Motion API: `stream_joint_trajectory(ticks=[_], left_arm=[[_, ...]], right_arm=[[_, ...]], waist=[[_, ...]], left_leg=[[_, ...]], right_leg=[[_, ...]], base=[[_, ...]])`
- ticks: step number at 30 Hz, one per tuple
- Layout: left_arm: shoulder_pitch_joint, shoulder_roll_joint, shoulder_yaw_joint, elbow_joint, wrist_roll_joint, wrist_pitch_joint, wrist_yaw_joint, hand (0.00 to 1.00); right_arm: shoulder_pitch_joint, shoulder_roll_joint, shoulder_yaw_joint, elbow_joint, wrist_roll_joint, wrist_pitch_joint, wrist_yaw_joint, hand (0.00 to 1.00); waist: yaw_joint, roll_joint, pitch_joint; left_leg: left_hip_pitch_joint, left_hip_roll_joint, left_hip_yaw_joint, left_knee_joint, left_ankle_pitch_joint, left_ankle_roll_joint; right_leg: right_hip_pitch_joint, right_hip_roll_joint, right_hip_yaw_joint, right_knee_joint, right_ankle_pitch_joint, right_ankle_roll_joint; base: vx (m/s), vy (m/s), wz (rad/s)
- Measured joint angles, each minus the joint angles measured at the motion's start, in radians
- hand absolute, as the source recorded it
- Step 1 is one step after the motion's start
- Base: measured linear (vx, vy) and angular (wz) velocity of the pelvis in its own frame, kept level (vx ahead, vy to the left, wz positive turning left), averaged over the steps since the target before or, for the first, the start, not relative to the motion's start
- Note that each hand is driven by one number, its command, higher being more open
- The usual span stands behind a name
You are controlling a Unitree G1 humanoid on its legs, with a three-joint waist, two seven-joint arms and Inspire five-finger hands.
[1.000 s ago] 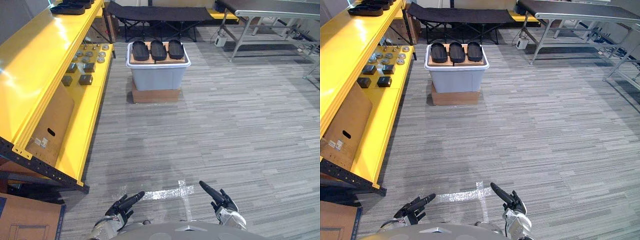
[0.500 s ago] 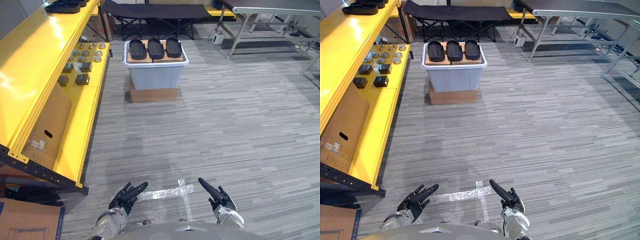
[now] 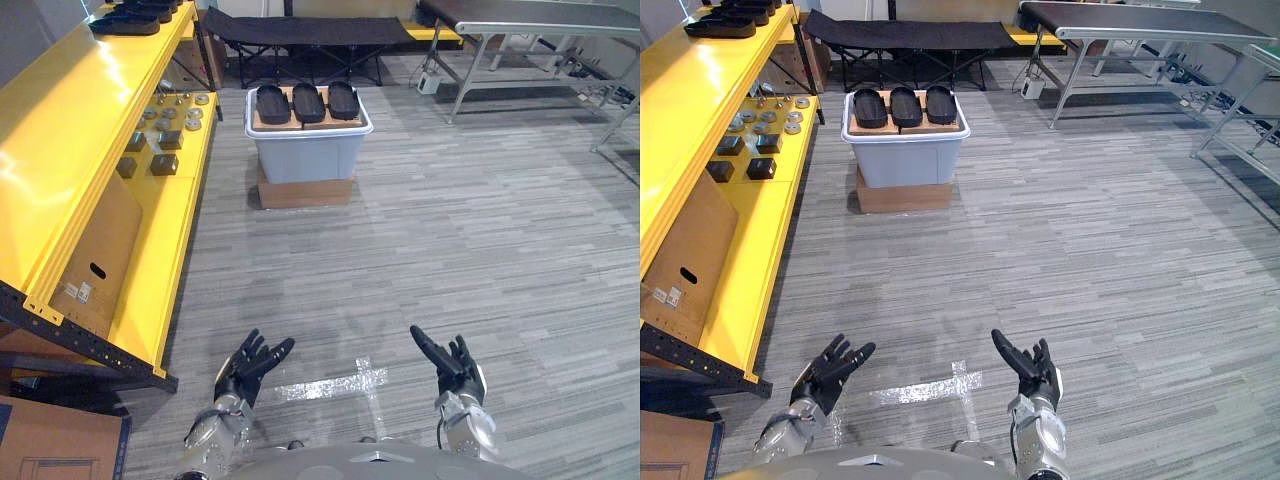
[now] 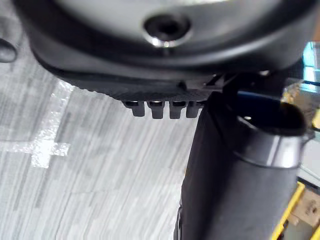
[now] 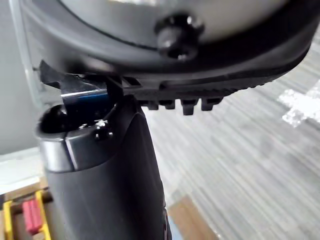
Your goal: Walk over and take three plastic housings, then place them on the shelf
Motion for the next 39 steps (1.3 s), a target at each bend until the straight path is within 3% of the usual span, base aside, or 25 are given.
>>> stream_joint_trajectory(ticks=[9,11,12,13,14,16,17,20,22,23,24,25,26,27,28,29,30,32,34,36,37,38,39], left_arm=[[0.000,-0.002,-0.021,-0.093,-0.046,0.010,0.051,1.00],[-0.004,-0.003,-0.017,-0.127,-0.094,0.013,0.084,1.00],[-0.004,0.000,-0.017,-0.163,-0.114,0.014,0.098,1.00],[-0.006,-0.002,-0.018,-0.182,-0.114,0.014,0.109,1.00],[-0.011,-0.003,-0.020,-0.204,-0.114,0.017,0.129,1.00],[-0.019,-0.003,-0.021,-0.217,-0.116,0.023,0.142,1.00],[-0.032,-0.001,-0.021,-0.217,-0.108,0.023,0.162,1.00],[-0.037,0.007,-0.021,-0.216,-0.108,0.023,0.187,1.00],[-0.035,0.016,-0.025,-0.215,-0.109,0.023,0.198,1.00],[-0.032,0.013,-0.026,-0.211,-0.109,0.022,0.208,1.00],[-0.013,0.003,-0.026,-0.208,-0.110,0.020,0.210,1.00],[-0.001,0.004,-0.025,-0.207,-0.114,0.007,0.206,1.00],[0.001,-0.004,-0.025,-0.206,-0.115,0.006,0.207,1.00],[0.004,-0.012,-0.025,-0.205,-0.115,0.006,0.207,1.00],[0.008,-0.031,-0.016,-0.201,-0.113,0.008,0.207,1.00],[0.008,-0.033,-0.014,-0.201,-0.113,0.009,0.206,1.00],[0.010,-0.033,-0.015,-0.201,-0.109,0.017,0.191,1.00],[0.020,-0.033,-0.016,-0.206,-0.110,0.023,0.165,1.00],[0.038,-0.033,-0.016,-0.217,-0.112,0.023,0.149,1.00],[0.050,-0.037,-0.017,-0.216,-0.113,0.028,0.143,1.00],[0.053,-0.037,-0.017,-0.216,-0.112,0.029,0.143,1.00],[0.056,-0.037,-0.017,-0.216,-0.112,0.029,0.136,1.00],[0.054,-0.020,-0.016,-0.217,-0.112,0.028,0.123,1.00]], right_arm=[[0.018,-0.002,0.038,-0.065,0.000,-0.009,0.008,1.00],[0.004,-0.012,0.064,-0.065,0.000,0.009,0.010,1.00],[0.000,-0.013,0.081,-0.065,0.002,0.011,0.012,1.00],[0.001,-0.014,0.088,-0.064,0.002,0.011,0.012,1.00],[0.018,-0.015,0.098,-0.064,0.002,0.013,0.013,1.00],[0.043,-0.015,0.102,-0.071,0.002,0.013,0.014,1.00],[0.062,-0.015,0.102,-0.091,0.000,0.017,0.014,1.00],[0.106,-0.015,0.101,-0.144,0.043,0.025,0.049,1.00],[0.114,-0.016,0.100,-0.166,0.085,0.025,0.069,1.00],[0.113,-0.032,0.100,-0.175,0.079,0.025,0.070,1.00],[0.115,-0.056,0.109,-0.177,0.077,0.026,0.077,1.00],[0.109,-0.079,0.118,-0.182,0.078,0.026,0.081,1.00],[0.102,-0.089,0.119,-0.182,0.078,0.026,0.081,1.00],[0.100,-0.096,0.120,-0.186,0.078,0.026,0.082,1.00],[0.095,-0.097,0.122,-0.191,0.078,0.026,0.086,1.00],[0.089,-0.095,0.122,-0.191,0.079,0.026,0.089,1.00],[0.078,-0.094,0.124,-0.194,0.078,0.026,0.097,1.00],[0.056,-0.100,0.140,-0.216,0.076,0.026,0.097,1.00],[0.025,-0.104,0.156,-0.229,0.073,0.026,0.094,1.00],[0.004,-0.123,0.184,-0.221,0.043,0.026,0.081,1.00],[0.006,-0.127,0.191,-0.217,0.042,0.026,0.081,1.00],[0.014,-0.132,0.201,-0.216,0.044,0.027,0.079,1.00],[0.013,-0.124,0.217,-0.211,0.044,0.031,0.077,1.00]], waist=[[0.006,0.000,0.001],[0.015,0.008,0.031],[0.023,0.004,0.056],[0.022,-0.002,0.073],[0.022,-0.010,0.085],[0.013,-0.010,0.089],[-0.010,-0.015,0.092],[-0.018,-0.023,0.088],[-0.018,-0.029,0.083],[-0.014,-0.009,0.067],[-0.013,0.021,0.043],[-0.015,0.050,0.028],[-0.015,0.068,0.031],[-0.010,0.081,0.035],[0.006,0.079,0.043],[0.007,0.078,0.045],[0.012,0.058,0.057],[0.033,0.051,0.062],[0.047,0.047,0.070],[0.066,0.072,0.088],[0.074,0.075,0.089],[0.079,0.105,0.077],[0.082,0.079,0.066]], left_leg=[[-0.027,0.000,0.020,0.006,-0.020,0.016],[-0.053,0.026,0.049,0.077,-0.066,0.029],[-0.064,0.042,0.064,0.146,-0.101,0.047],[-0.061,0.044,0.064,0.184,-0.121,0.057],[-0.061,0.053,0.060,0.247,-0.165,0.056],[-0.048,0.060,0.039,0.287,-0.198,0.051],[-0.029,0.062,0.008,0.287,-0.202,0.047],[0.010,0.067,-0.035,0.288,-0.233,0.010],[0.034,0.071,-0.064,0.314,-0.295,-0.021],[0.045,0.092,-0.068,0.335,-0.341,-0.034],[0.062,0.124,-0.064,0.345,-0.356,-0.073],[0.017,0.162,-0.068,0.492,-0.368,-0.087],[-0.061,0.208,-0.053,0.681,-0.344,-0.107],[-0.114,0.237,-0.049,0.805,-0.297,-0.103],[-0.211,0.268,-0.047,0.957,-0.292,-0.103],[-0.232,0.260,-0.048,0.958,-0.298,-0.101],[-0.265,0.231,-0.054,0.908,-0.302,-0.101],[-0.316,0.170,-0.065,0.750,-0.295,-0.095],[-0.389,0.113,-0.107,0.576,-0.226,-0.090],[-0.419,0.094,-0.164,0.311,-0.063,-0.134],[-0.418,0.104,-0.162,0.274,-0.029,-0.138],[-0.411,0.125,-0.160,0.251,0.012,-0.123],[-0.409,0.111,-0.155,0.296,0.117,-0.073]], right_leg=[[-0.056,-0.002,0.015,0.048,-0.017,-0.010],[-0.179,-0.016,0.015,0.279,-0.040,-0.007],[-0.268,-0.048,-0.010,0.484,-0.035,-0.002],[-0.310,-0.066,-0.021,0.569,-0.046,-0.003],[-0.342,-0.080,-0.031,0.618,-0.088,-0.017],[-0.361,-0.075,-0.031,0.540,-0.105,-0.014],[-0.365,-0.063,-0.023,0.436,-0.092,0.003],[-0.358,-0.033,0.033,0.296,-0.064,0.036],[-0.341,-0.028,0.055,0.286,-0.071,-0.019],[-0.340,-0.015,0.049,0.328,-0.070,-0.057],[-0.333,0.015,0.043,0.336,-0.076,-0.062],[-0.307,0.045,0.028,0.326,-0.060,-0.080],[-0.280,0.068,0.022,0.308,-0.066,-0.103],[-0.246,0.085,0.019,0.273,-0.063,-0.119],[-0.170,0.105,0.022,0.210,-0.048,-0.147],[-0.138,0.105,0.025,0.190,-0.051,-0.152],[-0.081,0.102,0.035,0.155,-0.050,-0.159],[-0.035,0.100,0.083,0.122,-0.054,-0.167],[0.005,0.100,0.130,0.088,-0.060,-0.174],[0.068,0.133,0.184,0.075,-0.075,-0.162],[0.089,0.144,0.197,0.078,-0.101,-0.156],[0.127,0.170,0.221,0.097,-0.166,-0.142],[0.135,0.155,0.243,0.146,-0.257,-0.133]], base=[[0.01,0.010,-0.08],[0.05,0.045,-0.45],[0.01,0.052,-0.34],[0.05,0.056,-0.20],[0.11,0.044,0.04],[0.23,0.020,0.34],[0.26,-0.025,0.59],[0.30,-0.119,0.54],[0.35,-0.265,0.40],[0.39,-0.275,0.15],[0.50,-0.292,0.21],[0.43,-0.242,0.19],[0.36,-0.202,0.18],[0.47,-0.252,-0.05],[0.49,-0.226,-0.09],[0.59,-0.241,-0.17],[0.46,-0.164,-0.35],[0.43,-0.110,-0.58],[0.36,-0.016,-0.65],[0.37,0.060,-0.79],[0.40,0.127,-0.75],[0.42,0.180,-0.75],[0.53,0.235,-0.60]])
